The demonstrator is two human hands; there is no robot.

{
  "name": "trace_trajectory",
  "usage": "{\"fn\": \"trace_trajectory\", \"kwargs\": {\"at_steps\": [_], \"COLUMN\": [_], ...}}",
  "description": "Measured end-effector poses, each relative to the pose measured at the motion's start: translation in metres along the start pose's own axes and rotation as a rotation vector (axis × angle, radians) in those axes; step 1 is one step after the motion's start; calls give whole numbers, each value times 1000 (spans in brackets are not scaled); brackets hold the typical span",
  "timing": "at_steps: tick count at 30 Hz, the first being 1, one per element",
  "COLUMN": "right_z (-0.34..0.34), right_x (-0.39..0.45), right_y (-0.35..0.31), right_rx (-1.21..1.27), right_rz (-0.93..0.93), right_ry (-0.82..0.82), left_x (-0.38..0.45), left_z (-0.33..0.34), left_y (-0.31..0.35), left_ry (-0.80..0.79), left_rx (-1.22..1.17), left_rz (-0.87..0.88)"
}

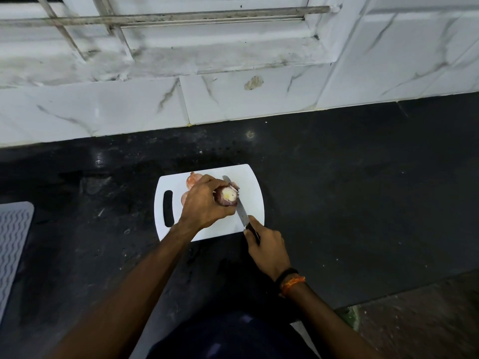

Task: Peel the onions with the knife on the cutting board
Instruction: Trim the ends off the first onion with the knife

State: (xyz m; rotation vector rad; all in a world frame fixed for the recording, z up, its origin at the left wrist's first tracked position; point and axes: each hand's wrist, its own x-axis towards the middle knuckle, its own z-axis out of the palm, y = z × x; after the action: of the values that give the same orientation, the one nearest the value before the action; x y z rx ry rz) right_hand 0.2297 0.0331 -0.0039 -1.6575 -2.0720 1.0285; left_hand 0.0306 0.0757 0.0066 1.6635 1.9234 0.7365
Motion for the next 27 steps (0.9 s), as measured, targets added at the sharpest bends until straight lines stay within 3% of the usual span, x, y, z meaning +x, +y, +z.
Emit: {"fn": "trace_trajectory", "kwargs": {"at_steps": [7, 15, 27], "right_z": [-3, -2, 0], "right_x": [5, 5, 4], "right_y": [5, 0, -8], "right_rx": [13, -63, -94], "right_rz": [8, 20, 26], "right_ry": [-31, -77, -82], "left_x": [-2, -1, -9], "left_z": [-2, -4, -6], "left_y": [1, -6, -11], "left_ry": [-36, -160, -53], "left_rx": [-26, 119, 52], "left_rz": [19, 18, -57]}}
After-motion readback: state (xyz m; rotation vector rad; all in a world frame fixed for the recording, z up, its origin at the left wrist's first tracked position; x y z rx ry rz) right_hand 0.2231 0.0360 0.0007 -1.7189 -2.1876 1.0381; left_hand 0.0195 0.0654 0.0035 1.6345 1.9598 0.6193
